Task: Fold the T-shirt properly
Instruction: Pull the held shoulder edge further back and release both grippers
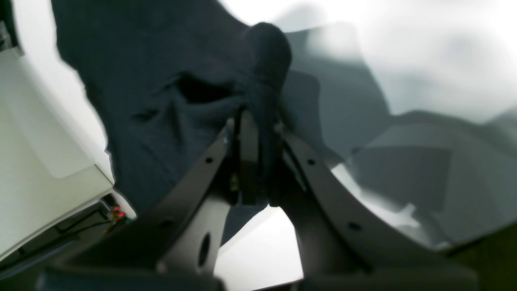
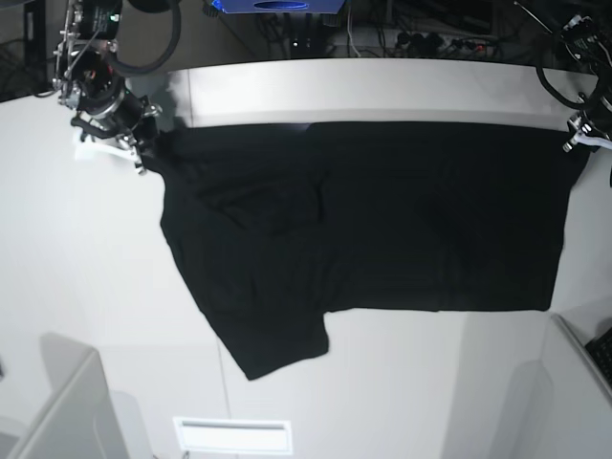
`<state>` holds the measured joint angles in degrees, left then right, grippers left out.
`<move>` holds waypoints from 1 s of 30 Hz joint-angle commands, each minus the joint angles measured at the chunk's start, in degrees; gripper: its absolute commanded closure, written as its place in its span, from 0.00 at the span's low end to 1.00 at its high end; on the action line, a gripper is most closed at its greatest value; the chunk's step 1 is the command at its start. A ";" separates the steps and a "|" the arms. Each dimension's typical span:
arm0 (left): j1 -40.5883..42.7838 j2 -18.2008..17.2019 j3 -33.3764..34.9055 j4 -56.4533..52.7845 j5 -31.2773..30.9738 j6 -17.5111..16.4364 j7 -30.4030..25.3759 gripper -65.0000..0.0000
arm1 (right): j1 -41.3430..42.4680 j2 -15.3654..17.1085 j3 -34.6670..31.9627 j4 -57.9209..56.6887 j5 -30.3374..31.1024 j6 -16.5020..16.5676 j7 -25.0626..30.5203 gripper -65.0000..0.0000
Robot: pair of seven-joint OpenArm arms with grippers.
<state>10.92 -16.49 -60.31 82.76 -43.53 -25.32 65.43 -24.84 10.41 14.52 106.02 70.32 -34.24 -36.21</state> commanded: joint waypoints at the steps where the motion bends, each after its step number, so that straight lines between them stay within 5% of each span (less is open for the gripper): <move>1: 0.55 -1.49 -0.30 1.06 -0.82 0.05 -1.56 1.00 | -0.61 0.71 0.64 0.93 0.31 0.26 1.00 1.00; 9: 5.83 -1.49 -0.30 1.06 -0.56 -4.61 -1.56 1.00 | -5.88 0.71 0.47 1.37 -2.94 0.52 1.00 1.00; 14: 9.61 -1.40 -0.65 1.06 -0.56 -6.02 -1.74 1.00 | -9.31 0.27 0.73 1.37 -4.61 7.12 1.17 1.00; 30: 14.09 -0.34 -0.21 1.06 -0.38 -7.16 -7.98 1.00 | -8.96 0.27 0.38 1.28 -8.13 7.21 1.09 1.00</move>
<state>24.75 -15.53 -59.92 82.76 -43.55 -32.62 58.67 -33.69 10.09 14.61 106.30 62.57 -27.40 -36.25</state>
